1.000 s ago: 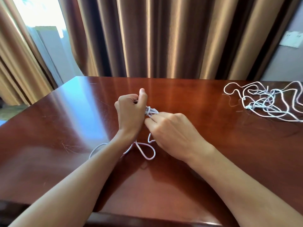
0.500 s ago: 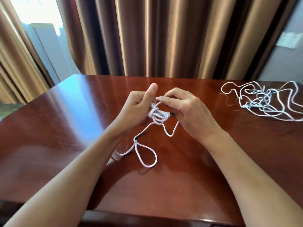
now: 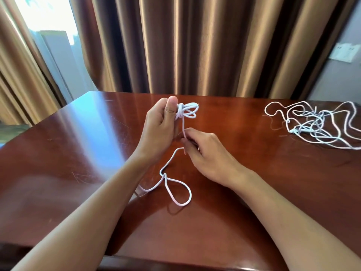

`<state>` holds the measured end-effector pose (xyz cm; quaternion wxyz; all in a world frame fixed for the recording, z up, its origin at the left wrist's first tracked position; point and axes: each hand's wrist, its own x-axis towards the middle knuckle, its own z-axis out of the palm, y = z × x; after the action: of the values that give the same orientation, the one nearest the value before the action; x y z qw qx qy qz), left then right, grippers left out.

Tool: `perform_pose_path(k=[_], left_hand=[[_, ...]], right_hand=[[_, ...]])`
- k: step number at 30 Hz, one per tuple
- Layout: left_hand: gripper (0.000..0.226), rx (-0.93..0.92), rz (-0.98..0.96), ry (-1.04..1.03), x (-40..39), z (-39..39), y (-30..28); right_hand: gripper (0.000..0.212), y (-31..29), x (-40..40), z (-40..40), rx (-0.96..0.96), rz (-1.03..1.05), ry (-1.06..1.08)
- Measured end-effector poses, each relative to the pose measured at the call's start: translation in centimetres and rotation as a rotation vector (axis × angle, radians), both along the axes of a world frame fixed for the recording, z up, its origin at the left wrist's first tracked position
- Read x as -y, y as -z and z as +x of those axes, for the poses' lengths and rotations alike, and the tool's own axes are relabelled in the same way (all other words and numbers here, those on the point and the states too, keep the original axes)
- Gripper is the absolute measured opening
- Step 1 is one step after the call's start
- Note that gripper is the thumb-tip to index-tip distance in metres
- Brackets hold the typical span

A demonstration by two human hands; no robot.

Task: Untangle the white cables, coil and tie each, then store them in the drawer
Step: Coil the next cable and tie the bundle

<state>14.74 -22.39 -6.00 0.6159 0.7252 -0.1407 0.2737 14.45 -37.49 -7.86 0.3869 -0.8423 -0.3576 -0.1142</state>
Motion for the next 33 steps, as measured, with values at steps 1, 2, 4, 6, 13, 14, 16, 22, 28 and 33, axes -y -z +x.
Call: perform_pose_path(k=[1, 2, 4, 6, 13, 14, 16, 22, 28, 33], left_hand=[[0.039, 0.036, 0.057, -0.116, -0.1, 0.2, 0.2], [0.037, 0.069, 0.123, -0.214, -0.3, 0.3, 0.5], [0.031, 0.107, 0.245, -0.324, -0.3, 0.4, 0.8], [0.027, 0.112, 0.315, -0.329, -0.3, 0.5, 0.9], [0.028, 0.034, 0.475, -0.021, -0.8, 0.5, 0.7], [0.03, 0.002, 0.449, 0.062, -0.8, 0.4, 0.6], [0.033, -0.066, 0.365, 0.209, -0.6, 0.0, 0.4], [0.033, -0.168, 0.118, 0.575, -0.3, -0.7, -0.2], [0.031, -0.211, -0.19, 0.791, -0.4, -0.8, -0.5], [0.022, -0.192, -0.276, 0.676, -0.3, -0.5, -0.4]], right_hand=[[0.019, -0.1, -0.1, -0.3, 0.022, -0.038, 0.0], [0.021, -0.2, -0.2, -0.6, 0.063, -0.091, 0.011], [0.024, -0.6, -0.2, -1.2, 0.248, -0.166, 0.064], [0.027, -1.2, 0.2, -1.1, 0.468, -0.171, 0.131], [0.021, -2.4, 3.0, 1.0, 0.552, 0.006, 0.165], [0.02, -2.5, 3.2, 1.1, 0.506, 0.064, 0.15], [0.015, -2.5, 3.5, 1.5, 0.431, 0.139, 0.119], [0.019, -1.8, 3.7, 2.5, 0.2, 0.237, 0.058], [0.029, -1.3, 2.4, 2.0, -0.06, 0.368, -0.063], [0.025, -0.7, 0.7, 1.1, -0.283, 0.377, -0.098]])
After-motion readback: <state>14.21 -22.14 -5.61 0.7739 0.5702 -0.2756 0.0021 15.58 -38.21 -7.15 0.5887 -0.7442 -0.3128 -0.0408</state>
